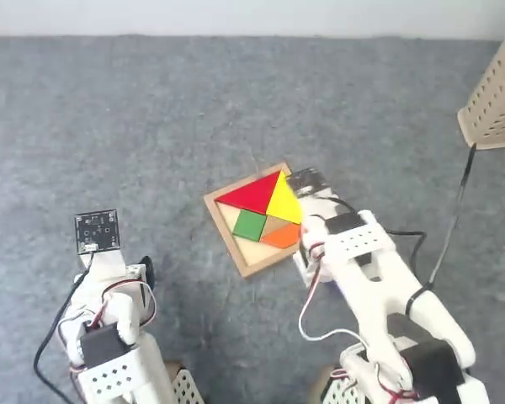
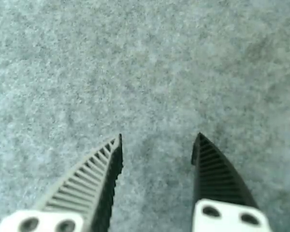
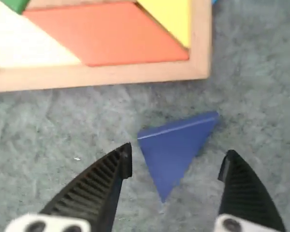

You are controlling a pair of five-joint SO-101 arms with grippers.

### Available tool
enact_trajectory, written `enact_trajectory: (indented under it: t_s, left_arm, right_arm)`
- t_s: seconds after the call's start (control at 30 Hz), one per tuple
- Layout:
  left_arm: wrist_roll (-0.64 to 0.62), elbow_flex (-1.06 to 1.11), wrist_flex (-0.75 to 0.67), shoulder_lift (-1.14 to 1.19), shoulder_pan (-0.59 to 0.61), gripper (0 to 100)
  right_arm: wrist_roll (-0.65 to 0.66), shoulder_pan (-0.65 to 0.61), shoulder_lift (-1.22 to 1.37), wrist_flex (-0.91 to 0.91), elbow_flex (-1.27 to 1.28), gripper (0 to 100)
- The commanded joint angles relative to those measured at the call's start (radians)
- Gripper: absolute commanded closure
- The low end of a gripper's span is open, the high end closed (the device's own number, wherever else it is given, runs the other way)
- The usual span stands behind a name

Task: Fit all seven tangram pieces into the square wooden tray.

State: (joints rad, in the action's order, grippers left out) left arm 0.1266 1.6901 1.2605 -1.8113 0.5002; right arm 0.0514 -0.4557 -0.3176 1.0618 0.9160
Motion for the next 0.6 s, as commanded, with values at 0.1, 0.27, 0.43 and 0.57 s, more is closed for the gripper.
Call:
enact_trajectory:
  t_s: [0.1, 0.27, 0.43, 0.57]
  left_arm:
    - [-0.009, -0.005, 0.003, -0.011, -0.002, 77]
    - [-0.009, -0.005, 0.003, -0.011, -0.002, 77]
    - [-0.009, -0.005, 0.003, -0.011, -0.002, 77]
    - [-0.009, -0.005, 0.003, -0.011, -0.002, 77]
  right_arm:
    - [-0.12, -0.047, -0.002, -0.018, -0.038, 69.7]
    - [-0.167, -0.015, 0.025, -0.018, -0.034, 69.7]
    - [-0.167, 0.039, 0.166, -0.071, -0.063, 69.7]
    - [-0.175, 0.041, 0.213, -0.081, -0.086, 69.8]
